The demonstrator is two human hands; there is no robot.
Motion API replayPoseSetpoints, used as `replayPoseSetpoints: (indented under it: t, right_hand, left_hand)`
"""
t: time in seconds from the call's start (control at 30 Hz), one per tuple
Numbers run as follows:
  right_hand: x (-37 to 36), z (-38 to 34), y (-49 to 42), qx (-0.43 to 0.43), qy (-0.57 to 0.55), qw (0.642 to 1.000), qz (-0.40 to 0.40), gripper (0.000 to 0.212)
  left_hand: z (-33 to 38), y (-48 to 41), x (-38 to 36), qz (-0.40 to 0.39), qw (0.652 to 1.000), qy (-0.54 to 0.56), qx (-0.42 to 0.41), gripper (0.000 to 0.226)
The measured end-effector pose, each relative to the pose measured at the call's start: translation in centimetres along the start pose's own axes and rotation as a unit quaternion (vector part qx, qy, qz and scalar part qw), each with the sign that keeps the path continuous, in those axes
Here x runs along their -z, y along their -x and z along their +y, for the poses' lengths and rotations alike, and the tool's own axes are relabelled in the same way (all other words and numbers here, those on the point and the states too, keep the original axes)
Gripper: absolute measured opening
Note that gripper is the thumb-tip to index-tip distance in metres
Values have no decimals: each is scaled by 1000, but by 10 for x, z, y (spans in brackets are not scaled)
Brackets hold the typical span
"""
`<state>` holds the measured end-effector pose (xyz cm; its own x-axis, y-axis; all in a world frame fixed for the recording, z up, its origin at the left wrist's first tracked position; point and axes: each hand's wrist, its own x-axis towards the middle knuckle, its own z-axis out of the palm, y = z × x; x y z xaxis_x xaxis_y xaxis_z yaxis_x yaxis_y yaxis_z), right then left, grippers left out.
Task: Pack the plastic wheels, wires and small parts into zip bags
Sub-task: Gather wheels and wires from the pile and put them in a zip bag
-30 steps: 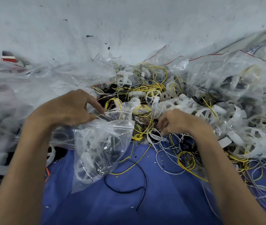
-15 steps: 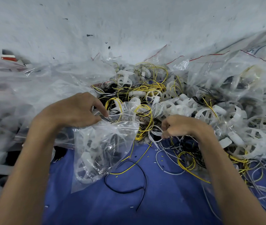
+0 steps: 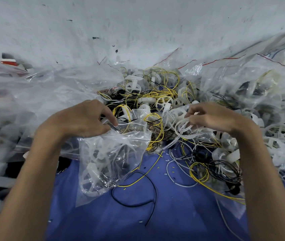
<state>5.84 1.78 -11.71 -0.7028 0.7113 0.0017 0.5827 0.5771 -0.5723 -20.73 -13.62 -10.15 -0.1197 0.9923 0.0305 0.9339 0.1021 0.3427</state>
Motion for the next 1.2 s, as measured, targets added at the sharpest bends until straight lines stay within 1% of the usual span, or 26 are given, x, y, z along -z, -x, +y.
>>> replayPoseSetpoints:
  t: [0.07,0.13,0.23,0.33,0.47,0.57,0.67,0.77,0.83,0.9,0.97,1.03,1.07,1.1,1.2]
  right_hand:
    - [1,-2,1,32,-57,997,32,9]
    - [0,-2,-1,48,-106,992,47,16]
    - [1,2,-4,60,-169,983,45,25]
    - [2,3,-3,68,-194,978,32,28]
    - [-2,2,-4,45,-235,969,52,28]
    - [-4,3,-7,18,-288,956,57,29]
    - [-2,3,-7,14,-351,935,57,31]
    - [-1,4,-5,29,-405,913,45,36]
    - [0,5,-4,38,-409,911,35,36]
    - [0,6,-2,58,-403,913,27,31]
    - [0,3,-1,91,-410,907,22,25]
    - [-2,-2,0,128,-415,901,9,20]
    - [-3,-5,0,141,-407,902,2,22]
    - [-5,-8,0,152,-395,906,-5,25]
    - [-13,-13,-4,181,-366,912,-29,31]
  left_hand:
    - [2,-1,-2,5,1000,-1,-7,31]
    - [3,-3,-5,13,1000,1,-10,28]
    - [4,-5,-9,27,1000,1,-13,25]
    - [6,-7,-11,27,999,-1,-21,24]
    - [8,-7,-11,28,999,-5,-22,27]
    - [6,-7,-10,29,999,-5,-21,29]
    - [7,-6,-10,8,1000,-3,-25,28]
    - [8,-5,-11,-43,998,-12,-32,26]
    - [9,-4,-11,-73,997,-21,-33,27]
    - [11,-3,-11,-88,995,-25,-41,26]
    - [13,-3,-13,-88,995,-18,-53,22]
    - [17,-6,-17,-72,996,-6,-50,12]
    - [19,-7,-19,-56,997,-7,-47,12]
    - [21,-9,-22,-45,998,-16,-42,19]
    - [26,-11,-27,-46,998,-26,-37,30]
